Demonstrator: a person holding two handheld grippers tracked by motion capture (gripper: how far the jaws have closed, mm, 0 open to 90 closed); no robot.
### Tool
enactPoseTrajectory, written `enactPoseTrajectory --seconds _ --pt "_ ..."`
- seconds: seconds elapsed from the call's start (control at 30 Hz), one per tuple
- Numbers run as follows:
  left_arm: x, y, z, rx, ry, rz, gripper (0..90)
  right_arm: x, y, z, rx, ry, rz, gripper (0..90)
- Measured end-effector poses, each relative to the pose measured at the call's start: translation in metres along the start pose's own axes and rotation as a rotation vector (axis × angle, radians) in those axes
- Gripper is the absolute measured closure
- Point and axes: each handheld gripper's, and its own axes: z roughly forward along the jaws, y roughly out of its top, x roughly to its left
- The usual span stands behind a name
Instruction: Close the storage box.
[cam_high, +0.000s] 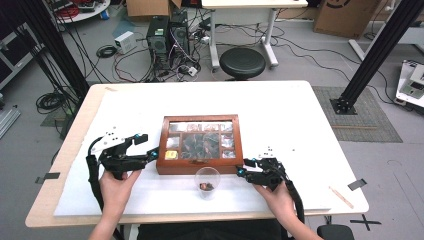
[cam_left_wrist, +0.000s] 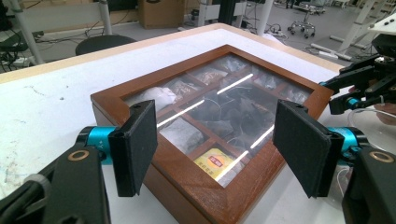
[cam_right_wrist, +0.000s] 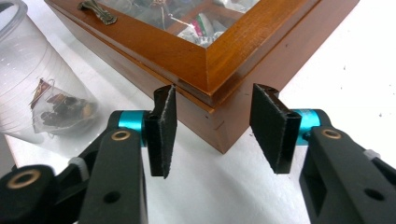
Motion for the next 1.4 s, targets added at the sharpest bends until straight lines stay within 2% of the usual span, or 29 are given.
enactPoseTrajectory --seconds 0.1,0.27,0.33,0.4,0.47,0.53,0.7,0.87,1.07,1.4 --pt "0.000 0.001 0.001 0.001 -0.002 0.000 30.8 -0.001 0.000 -0.002 -0.005 -0.001 0.007 48.3" --pt "0.002 0.002 0.003 -0.002 0.020 0.006 30.8 -0.006 0.008 -0.019 -0.096 -0.022 -0.013 39.8" --pt "0.004 0.002 0.003 -0.005 0.031 0.005 30.8 -0.010 0.013 -0.030 -0.155 -0.055 -0.046 38.4" --pt "0.006 0.001 0.002 -0.010 0.043 0.002 30.8 -0.016 0.019 -0.043 -0.214 -0.113 -0.077 37.5" --pt "0.007 0.001 0.001 -0.011 0.060 0.005 30.9 -0.026 0.021 -0.053 -0.260 -0.162 -0.074 36.9" --pt "0.008 0.000 0.001 -0.008 0.070 0.003 30.8 -0.035 0.022 -0.060 -0.283 -0.196 -0.057 36.1" --pt "0.008 -0.002 0.004 0.006 0.099 0.022 30.8 -0.059 0.021 -0.073 -0.312 -0.273 -0.016 35.9" --pt "0.008 -0.004 0.002 -0.009 0.114 0.026 30.8 -0.069 0.020 -0.080 -0.332 -0.313 -0.006 35.6" --pt "0.011 -0.006 0.001 -0.005 0.129 0.025 30.8 -0.073 0.019 -0.080 -0.328 -0.321 0.002 35.0" --pt "0.012 -0.008 0.001 -0.002 0.134 0.018 30.8 -0.072 0.018 -0.077 -0.317 -0.323 0.001 33.9"
